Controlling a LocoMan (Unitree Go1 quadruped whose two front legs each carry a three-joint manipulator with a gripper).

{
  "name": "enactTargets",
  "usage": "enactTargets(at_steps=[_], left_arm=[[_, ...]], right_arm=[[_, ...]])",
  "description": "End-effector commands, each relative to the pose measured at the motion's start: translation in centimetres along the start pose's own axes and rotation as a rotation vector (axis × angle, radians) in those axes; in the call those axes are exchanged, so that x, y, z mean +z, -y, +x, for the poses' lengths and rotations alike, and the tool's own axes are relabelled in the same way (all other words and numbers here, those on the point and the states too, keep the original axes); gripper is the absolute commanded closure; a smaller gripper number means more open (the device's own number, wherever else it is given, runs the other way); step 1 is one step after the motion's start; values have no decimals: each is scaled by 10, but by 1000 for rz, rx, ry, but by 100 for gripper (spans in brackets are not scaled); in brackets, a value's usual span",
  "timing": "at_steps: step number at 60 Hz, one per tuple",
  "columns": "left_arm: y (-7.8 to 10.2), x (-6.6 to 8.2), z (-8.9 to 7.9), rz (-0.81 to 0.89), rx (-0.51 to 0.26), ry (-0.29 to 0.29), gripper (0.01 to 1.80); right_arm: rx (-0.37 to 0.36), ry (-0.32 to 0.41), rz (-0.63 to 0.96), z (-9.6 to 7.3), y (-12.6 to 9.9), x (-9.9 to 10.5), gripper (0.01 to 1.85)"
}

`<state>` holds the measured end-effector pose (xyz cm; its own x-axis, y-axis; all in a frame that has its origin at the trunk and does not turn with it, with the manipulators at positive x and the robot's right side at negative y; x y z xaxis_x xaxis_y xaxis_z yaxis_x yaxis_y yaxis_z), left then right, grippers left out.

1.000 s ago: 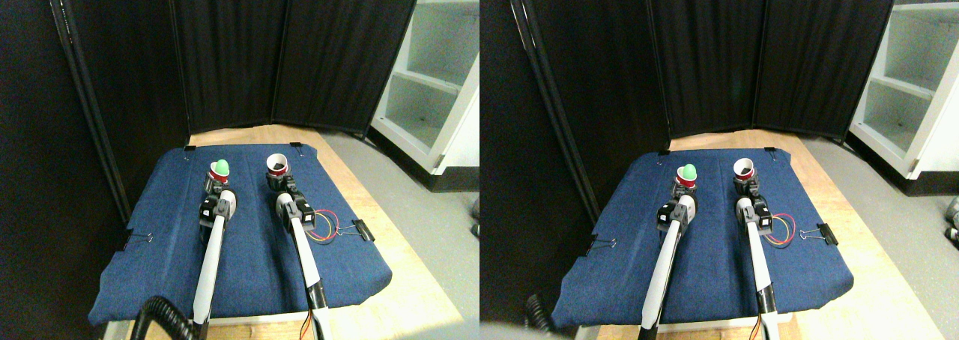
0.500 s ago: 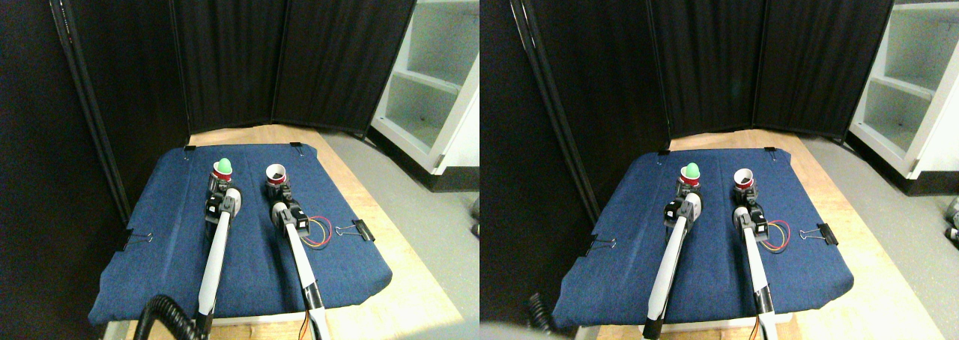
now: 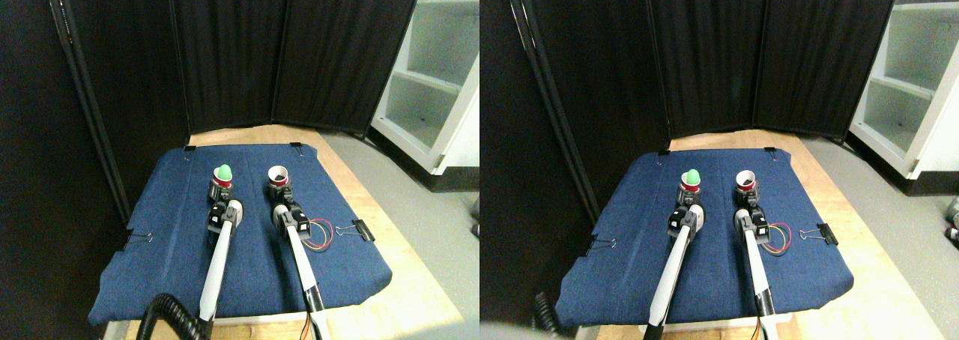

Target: Pour (bimanual)

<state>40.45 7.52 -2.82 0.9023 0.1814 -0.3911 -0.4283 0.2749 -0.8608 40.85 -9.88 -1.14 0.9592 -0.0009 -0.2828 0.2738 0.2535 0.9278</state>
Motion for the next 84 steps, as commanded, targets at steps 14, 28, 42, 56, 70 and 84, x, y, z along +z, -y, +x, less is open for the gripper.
enactTargets(at_steps=[14,28,42,56,70,84], left_arm=[[-13,1,7,19,3,87,180],[-17,5,9,36,2,85,180],[-17,6,8,54,18,94,180],[-15,5,4,100,24,101,94],[-16,6,7,142,62,57,21],[-16,8,7,140,70,43,1]], right_arm=[[34,20,18,5,3,2,185],[-1,40,50,6,9,2,185],[-34,26,69,7,10,5,183],[-64,26,55,5,8,7,156],[-112,-38,101,3,8,9,97],[-125,-52,105,4,7,8,28]])
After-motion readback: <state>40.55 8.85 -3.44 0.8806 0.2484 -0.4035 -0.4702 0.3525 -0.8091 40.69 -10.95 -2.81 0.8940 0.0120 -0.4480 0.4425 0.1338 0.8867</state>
